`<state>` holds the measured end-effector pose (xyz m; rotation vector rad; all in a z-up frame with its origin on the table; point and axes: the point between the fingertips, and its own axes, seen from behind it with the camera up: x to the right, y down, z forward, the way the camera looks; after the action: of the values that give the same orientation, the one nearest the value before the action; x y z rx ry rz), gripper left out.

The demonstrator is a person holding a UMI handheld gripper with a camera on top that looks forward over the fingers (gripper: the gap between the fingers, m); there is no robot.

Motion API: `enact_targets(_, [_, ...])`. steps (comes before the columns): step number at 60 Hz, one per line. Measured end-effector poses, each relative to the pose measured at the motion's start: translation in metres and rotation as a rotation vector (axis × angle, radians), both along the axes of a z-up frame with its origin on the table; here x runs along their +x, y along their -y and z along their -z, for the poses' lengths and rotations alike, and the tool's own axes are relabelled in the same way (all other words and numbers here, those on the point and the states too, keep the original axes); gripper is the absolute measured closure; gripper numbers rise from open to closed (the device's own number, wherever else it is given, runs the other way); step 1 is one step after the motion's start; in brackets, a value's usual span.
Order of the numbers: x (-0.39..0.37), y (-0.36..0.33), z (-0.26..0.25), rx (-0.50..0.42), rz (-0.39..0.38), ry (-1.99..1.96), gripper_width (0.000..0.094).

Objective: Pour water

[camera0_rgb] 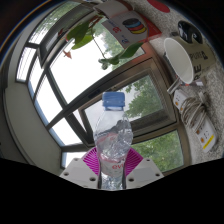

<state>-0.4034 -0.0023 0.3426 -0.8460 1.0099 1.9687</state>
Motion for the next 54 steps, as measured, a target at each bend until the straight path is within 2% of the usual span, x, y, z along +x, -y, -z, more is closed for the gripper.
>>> enact_targets(5, [0.018, -0.018, 0.023, -0.066, -0.04, -0.196, 0.067])
enact_targets(14, [0.038, -0.037, 0.068, -0.172, -0.054, -0.375, 0.0669])
enact_targets(25, [0.034, -0.039, 0.061, -0.167, -0.088, -0.331, 0.0669])
enact_targets(34, [0.035, -0.026, 0.006, -0.062, -0.064, -0.057, 0.067])
enact_targets(37, [0.046, -0.018, -0.022, 0.01, -0.026, 0.068, 0.067])
enact_targets(42, [0.065, -0.016, -0.064, 0.113, 0.101, 0.344, 0.0669])
enact_targets(48, [0.11, -0.008, -0.105, 0.215, 0.31, 0.691, 0.067])
enact_targets(54, [0.159, -0.011, -0.114, 0.261, 0.536, 1.066, 0.0668])
